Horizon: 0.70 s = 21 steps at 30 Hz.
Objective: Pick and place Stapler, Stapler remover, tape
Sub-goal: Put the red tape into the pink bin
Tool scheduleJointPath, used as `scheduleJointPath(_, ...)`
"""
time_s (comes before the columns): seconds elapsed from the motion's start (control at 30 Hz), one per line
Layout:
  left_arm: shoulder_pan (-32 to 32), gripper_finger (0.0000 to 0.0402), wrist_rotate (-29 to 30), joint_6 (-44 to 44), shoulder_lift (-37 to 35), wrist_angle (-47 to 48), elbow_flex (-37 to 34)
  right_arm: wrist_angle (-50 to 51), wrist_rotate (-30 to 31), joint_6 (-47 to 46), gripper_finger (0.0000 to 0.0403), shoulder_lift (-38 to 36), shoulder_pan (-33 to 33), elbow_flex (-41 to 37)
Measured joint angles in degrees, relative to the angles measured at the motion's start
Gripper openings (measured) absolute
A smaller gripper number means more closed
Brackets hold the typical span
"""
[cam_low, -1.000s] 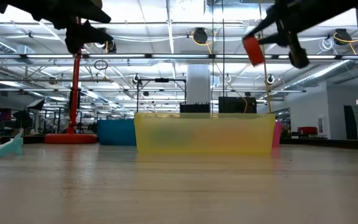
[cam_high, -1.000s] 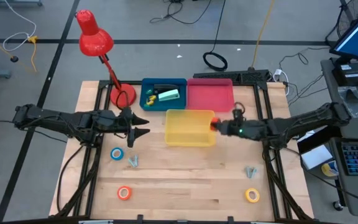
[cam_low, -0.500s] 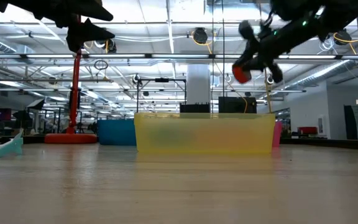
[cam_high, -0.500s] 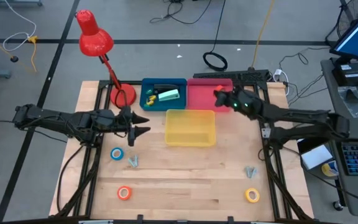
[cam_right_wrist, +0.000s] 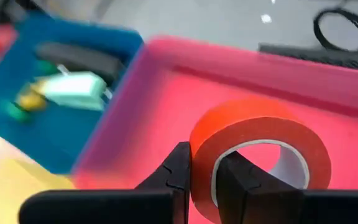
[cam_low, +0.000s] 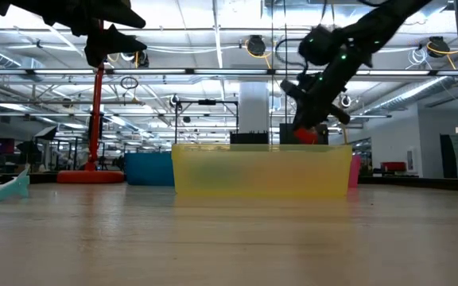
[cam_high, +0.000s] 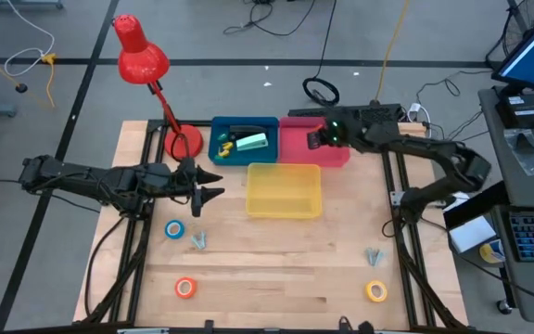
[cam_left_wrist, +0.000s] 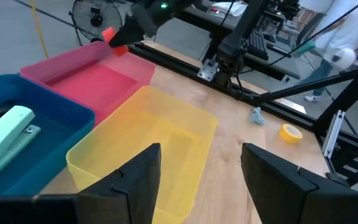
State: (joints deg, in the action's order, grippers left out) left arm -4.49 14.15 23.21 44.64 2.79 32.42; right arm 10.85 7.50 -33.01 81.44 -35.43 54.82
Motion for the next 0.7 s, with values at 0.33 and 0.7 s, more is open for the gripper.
scheduleJointPath(0.33,0.00,0.0223,-0.02,0.13,0.00,0.09,0.00,17.80,-0.15,10.34,0.0035,14.40,-2.42,13.89)
scheduleJointPath(0.7,0.00,0.0223,-0.04,0.25,0.00,0.15,0.00,20.30,-0.19,12.69,0.0044,20.19,-2.84,15.15)
